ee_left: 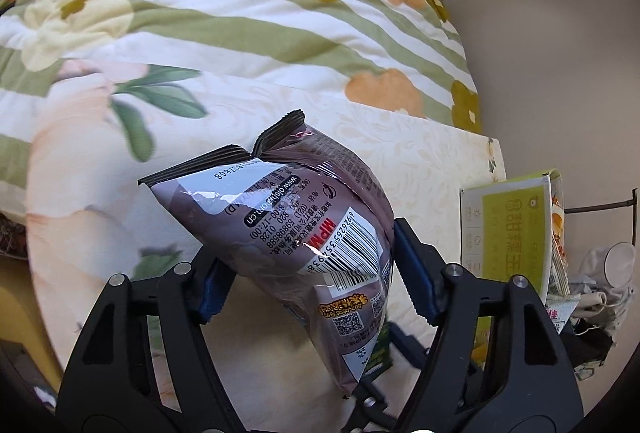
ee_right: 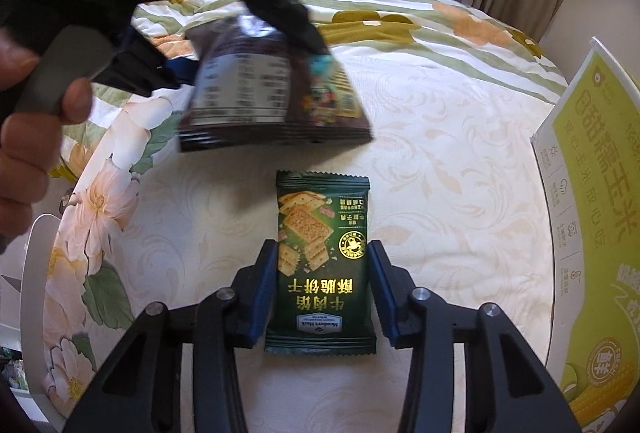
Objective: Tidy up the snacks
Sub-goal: 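Grasp the brown chocolate bag with the left tool while the right tool grasps the dark green cracker pack, then carry both packs into the green box and open both tools to release them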
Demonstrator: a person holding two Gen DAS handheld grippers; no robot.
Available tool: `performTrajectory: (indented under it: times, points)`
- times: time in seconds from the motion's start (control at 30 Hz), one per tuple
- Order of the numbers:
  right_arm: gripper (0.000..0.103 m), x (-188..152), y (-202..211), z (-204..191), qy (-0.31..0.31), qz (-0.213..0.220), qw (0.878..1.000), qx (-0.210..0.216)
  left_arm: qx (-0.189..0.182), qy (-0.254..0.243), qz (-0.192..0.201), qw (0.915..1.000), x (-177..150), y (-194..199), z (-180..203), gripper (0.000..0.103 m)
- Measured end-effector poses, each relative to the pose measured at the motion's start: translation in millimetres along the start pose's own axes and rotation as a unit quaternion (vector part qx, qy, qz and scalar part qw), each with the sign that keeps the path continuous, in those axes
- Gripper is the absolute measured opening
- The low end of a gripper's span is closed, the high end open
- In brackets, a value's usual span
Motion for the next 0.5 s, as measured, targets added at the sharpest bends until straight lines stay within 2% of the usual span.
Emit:
performTrajectory:
  times: [0.3, 0.5]
  points:
    - [0.041, 10.7, 27.4, 8.1, -0.019, 0.019, 1.000, 0.001, 0.000, 0.008, 0.039, 0.9992, 1.9, 45.5, -4.4, 0.069]
    - [0.041, 35.8, 93.2, 30.9, -0.055, 0.063, 0.996, 0.005, -0.003, -0.042, 0.084, 0.9956, 0.1, 102.6, 43.0, 0.069]
Point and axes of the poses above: each gripper's, at about its wrist camera, not at the fingertips, and y roughly against the way its jaws point, z to its right, x to its top, the point moved 8 cm from there along -y, roughly the way its jaws point, and after that the axes turned 7 degrees about y, right-handed, at the moved point
